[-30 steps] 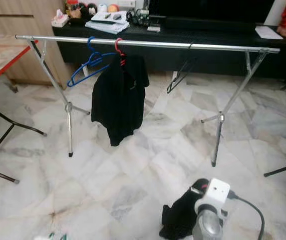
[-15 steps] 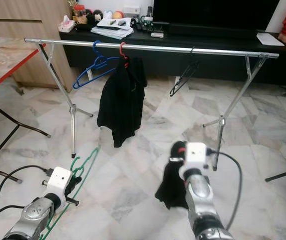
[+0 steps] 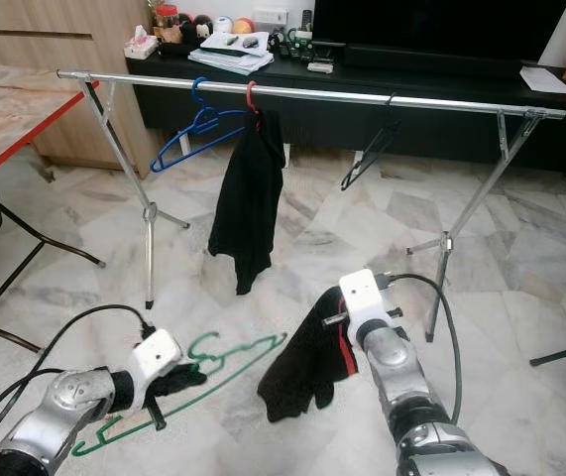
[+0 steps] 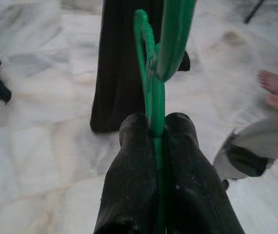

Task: Hang hanger

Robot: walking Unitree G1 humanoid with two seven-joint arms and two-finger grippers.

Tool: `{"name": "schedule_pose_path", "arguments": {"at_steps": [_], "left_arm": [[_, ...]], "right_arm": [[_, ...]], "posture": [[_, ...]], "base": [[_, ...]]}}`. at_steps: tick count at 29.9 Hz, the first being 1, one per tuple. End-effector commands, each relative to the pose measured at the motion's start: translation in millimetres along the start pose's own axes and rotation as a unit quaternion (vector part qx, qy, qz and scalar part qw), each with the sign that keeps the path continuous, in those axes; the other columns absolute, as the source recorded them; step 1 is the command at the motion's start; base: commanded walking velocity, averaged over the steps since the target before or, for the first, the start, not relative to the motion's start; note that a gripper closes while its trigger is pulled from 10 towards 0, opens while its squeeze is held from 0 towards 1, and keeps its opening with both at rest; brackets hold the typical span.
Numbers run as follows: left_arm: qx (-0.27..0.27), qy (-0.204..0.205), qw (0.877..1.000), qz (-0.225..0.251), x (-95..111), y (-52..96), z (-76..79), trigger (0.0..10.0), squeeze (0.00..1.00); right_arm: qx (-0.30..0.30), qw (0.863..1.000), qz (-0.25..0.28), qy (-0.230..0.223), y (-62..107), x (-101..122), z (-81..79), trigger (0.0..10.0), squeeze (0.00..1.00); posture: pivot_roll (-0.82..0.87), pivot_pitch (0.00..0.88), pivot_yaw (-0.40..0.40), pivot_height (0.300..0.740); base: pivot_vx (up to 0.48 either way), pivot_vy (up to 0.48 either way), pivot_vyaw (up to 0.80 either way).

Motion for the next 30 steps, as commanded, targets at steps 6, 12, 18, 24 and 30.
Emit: {"name": "schedule_pose_path", "arguments": {"at_steps": [6,12,18,24,30], "left_arm": [[-0.056,-0.009,0.998,0.015,25,2.8,3.4,10.0,0.0],[-0.083,-0.008,0.995,0.053,51,0.4,9.9,10.0,0.0],[-0.058,0.005,0.995,0.084,65,-5.3,7.1,10.0,0.0],[-0.035,0.007,0.995,0.09,67,-5.2,5.1,10.0,0.0],[-0.013,0.007,0.997,0.081,64,-4.8,0.2,10.0,0.0]], "right_arm": [[0.012,0.999,0.028,-0.008,-6.1,23,-5.2,10.0,0.0],[0.026,1.0,0.016,-0.001,-5.9,17,-13.0,10.0,0.0],[0.028,1.0,0.006,-0.005,-4.3,9,-14.2,10.0,0.0],[0.019,1.0,-0.004,-0.009,-2.7,2,-11.6,10.0,0.0],[0.008,1.0,-0.011,-0.012,-1.4,-2,-8.7,10.0,0.0]], "posture": [[-0.05,0.092,-0.045,0.74],[-0.04,0.098,-0.048,0.74],[-0.05,0.098,-0.045,0.74],[-0.04,0.096,-0.044,0.74],[-0.04,0.096,-0.043,0.74]], "base": [[0.0,0.0,0.0],[0.0,0.0,0.0],[0.0,0.0,0.0],[0.0,0.0,0.0],[0.0,0.0,0.0]]}}
Point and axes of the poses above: a point about 5 cm out from each wrist's last joint towards the gripper, its own y axis pointing back from the gripper into the wrist, its own x axis along the axis of the wrist's last joint, z = x × y, the point moved 3 cm from there along -y, pointing out of the wrist towards the gripper, and after that the axes turned 1 degree about -y, right-handed, at the moved point
